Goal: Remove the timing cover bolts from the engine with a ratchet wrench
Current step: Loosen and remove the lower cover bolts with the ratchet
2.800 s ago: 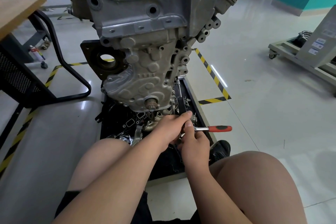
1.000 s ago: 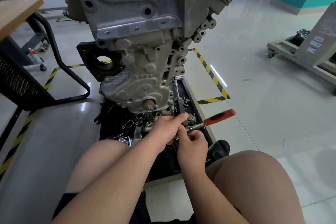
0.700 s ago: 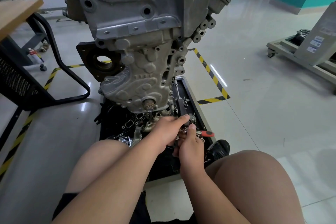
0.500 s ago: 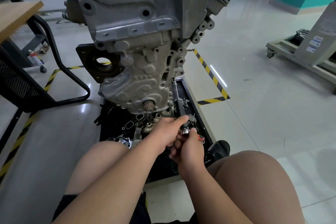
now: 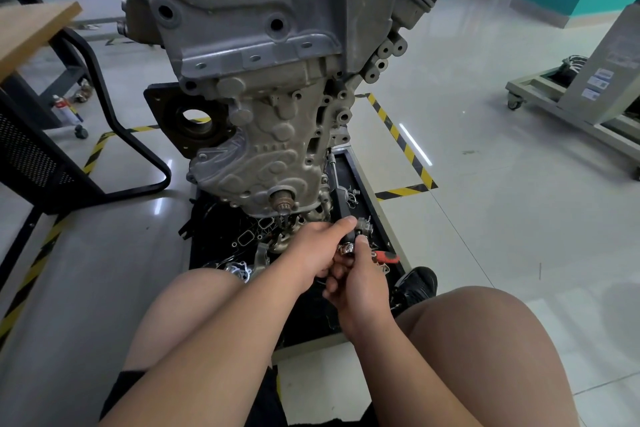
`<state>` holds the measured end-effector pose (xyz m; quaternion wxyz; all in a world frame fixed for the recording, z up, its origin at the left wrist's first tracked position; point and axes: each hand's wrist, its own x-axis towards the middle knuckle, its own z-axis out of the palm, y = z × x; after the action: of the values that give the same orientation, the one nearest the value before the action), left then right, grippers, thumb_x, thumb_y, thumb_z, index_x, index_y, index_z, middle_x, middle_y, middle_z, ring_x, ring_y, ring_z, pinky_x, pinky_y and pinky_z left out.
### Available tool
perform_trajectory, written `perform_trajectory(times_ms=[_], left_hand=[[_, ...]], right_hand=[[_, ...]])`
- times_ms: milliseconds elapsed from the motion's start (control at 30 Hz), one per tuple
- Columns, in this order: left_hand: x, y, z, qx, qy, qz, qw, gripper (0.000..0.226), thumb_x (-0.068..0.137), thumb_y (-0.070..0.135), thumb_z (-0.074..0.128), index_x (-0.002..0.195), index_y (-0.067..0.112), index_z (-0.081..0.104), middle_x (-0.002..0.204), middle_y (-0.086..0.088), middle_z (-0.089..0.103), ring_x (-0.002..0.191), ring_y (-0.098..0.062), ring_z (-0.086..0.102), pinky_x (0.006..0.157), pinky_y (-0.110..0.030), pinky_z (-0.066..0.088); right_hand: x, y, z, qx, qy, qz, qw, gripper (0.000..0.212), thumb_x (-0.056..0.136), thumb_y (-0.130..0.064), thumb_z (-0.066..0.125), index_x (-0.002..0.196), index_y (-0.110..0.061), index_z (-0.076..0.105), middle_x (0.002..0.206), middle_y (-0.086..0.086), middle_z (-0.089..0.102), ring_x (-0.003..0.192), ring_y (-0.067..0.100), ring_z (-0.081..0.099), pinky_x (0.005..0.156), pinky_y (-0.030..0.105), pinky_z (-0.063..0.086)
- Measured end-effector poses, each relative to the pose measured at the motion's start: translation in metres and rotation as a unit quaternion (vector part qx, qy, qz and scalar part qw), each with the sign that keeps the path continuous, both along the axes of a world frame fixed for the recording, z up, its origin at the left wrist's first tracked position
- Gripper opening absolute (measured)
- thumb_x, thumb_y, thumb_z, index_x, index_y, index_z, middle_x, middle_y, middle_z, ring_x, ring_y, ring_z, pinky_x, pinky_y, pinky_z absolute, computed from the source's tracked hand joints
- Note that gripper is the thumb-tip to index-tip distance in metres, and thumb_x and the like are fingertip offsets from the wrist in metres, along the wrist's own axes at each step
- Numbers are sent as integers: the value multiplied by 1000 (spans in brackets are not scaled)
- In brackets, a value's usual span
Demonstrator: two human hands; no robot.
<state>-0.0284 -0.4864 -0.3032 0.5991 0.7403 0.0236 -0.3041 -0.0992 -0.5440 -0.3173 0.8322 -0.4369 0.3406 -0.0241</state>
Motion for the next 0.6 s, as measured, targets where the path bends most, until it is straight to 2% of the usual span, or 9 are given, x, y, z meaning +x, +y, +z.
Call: perform_trajectory(times_ms=[67, 167, 400, 500, 600], left_hand=[[1, 1, 0, -3, -5, 8, 1000, 31, 89, 46, 62, 82, 16, 65, 40, 10, 44, 31, -8, 38, 37, -15, 25], [2, 0, 0, -7, -6, 10, 1000, 31, 86, 48, 64, 77, 18, 66, 47, 7, 39, 37, -9, 35, 40, -18, 26], [4, 0, 0, -22, 7, 14, 1000, 38, 86, 44, 67, 60, 20, 56, 56, 1, 37, 43, -13, 32, 41, -19, 21], [4, 0, 1, -25, 15, 14, 999, 39, 86, 43, 67, 58, 20, 52, 54, 2, 35, 42, -12, 31, 43, -19, 19], [5, 1, 3, -38, 38, 16, 998, 38, 87, 41, 67, 62, 19, 49, 54, 2, 35, 39, -10, 29, 43, -19, 17]], right_hand=[[-1, 0, -1, -81, -6, -6, 997, 62, 100, -48, 42, 49, -16, 55, 46, 3, 53, 38, 14, 45, 44, 24, 40], [-4, -2, -1, -165, 1, -30, 986, 51, 97, -46, 51, 59, -12, 47, 46, 0, 50, 39, 12, 43, 39, 19, 36], [-8, -4, 1, -246, -1, -50, 968, 46, 86, -39, 69, 60, -13, 43, 49, 2, 47, 40, 8, 38, 39, 16, 34], [-7, -6, 2, -270, -1, -47, 962, 43, 85, -36, 71, 63, -14, 42, 55, 3, 47, 47, 11, 41, 45, 19, 37], [-6, -8, 4, -298, 1, -28, 954, 39, 84, -38, 72, 69, -14, 45, 60, 4, 51, 49, 12, 42, 45, 19, 37]])
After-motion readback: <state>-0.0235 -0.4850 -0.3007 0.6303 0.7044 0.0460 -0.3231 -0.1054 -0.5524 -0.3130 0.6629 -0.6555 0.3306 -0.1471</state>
